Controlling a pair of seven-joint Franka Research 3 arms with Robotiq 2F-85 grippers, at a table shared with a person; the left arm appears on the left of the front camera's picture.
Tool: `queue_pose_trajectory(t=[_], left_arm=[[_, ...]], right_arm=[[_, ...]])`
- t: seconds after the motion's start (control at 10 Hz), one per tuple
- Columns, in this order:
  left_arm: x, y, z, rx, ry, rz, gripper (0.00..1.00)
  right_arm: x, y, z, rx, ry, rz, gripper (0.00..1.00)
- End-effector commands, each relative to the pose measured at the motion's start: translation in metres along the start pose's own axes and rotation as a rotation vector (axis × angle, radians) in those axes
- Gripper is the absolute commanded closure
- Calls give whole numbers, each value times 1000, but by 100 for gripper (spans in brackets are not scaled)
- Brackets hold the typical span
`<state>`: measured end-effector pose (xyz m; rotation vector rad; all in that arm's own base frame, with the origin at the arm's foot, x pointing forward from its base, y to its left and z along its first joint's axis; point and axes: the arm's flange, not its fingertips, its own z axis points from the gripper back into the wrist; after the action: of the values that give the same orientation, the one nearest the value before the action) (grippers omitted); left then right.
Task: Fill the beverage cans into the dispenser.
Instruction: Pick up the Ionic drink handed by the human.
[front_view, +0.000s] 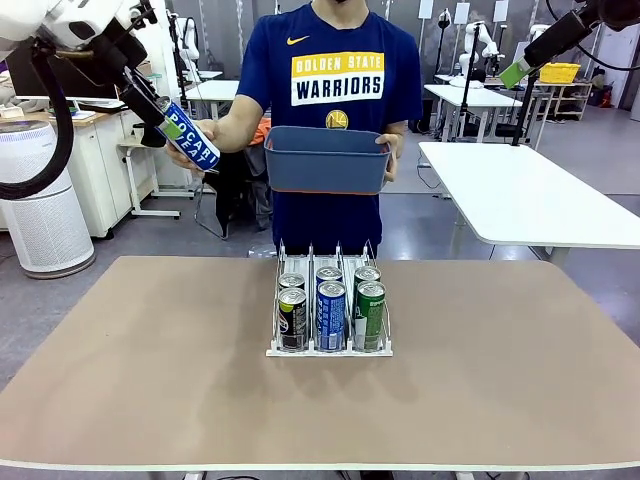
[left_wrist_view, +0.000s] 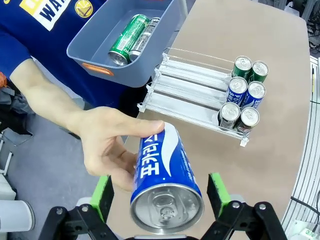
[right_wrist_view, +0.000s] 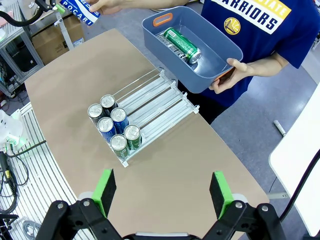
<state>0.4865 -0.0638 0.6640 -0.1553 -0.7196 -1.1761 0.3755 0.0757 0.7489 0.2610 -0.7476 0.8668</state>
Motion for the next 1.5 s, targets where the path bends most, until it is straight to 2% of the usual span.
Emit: queue_pose_trajectory(t=[0.0, 0.9, 1.0, 1.1, 1.2, 1.3, 1.4], left_arm=[[-7, 5, -3, -9, -36, -21, 0], [0, 1, -6, -9, -2, 9, 0], [-2, 2, -6, -17, 14, 6, 59], [-2, 2, -6, -15, 15, 11, 59], [-2, 2, -6, -12, 17, 10, 100], [-2, 2, -6, -13, 18, 9, 65], [-2, 3, -5, -10, 14, 13, 100]], right_arm=[[0, 1, -1, 0, 1, -1, 0], [0, 1, -1, 0, 1, -1, 0], [0, 1, -1, 0, 1, -1, 0], [0, 1, -1, 0, 1, -1, 0], [0, 1, -1, 0, 1, -1, 0], [0, 1, -1, 0, 1, -1, 0], [0, 1, -1, 0, 1, -1, 0]])
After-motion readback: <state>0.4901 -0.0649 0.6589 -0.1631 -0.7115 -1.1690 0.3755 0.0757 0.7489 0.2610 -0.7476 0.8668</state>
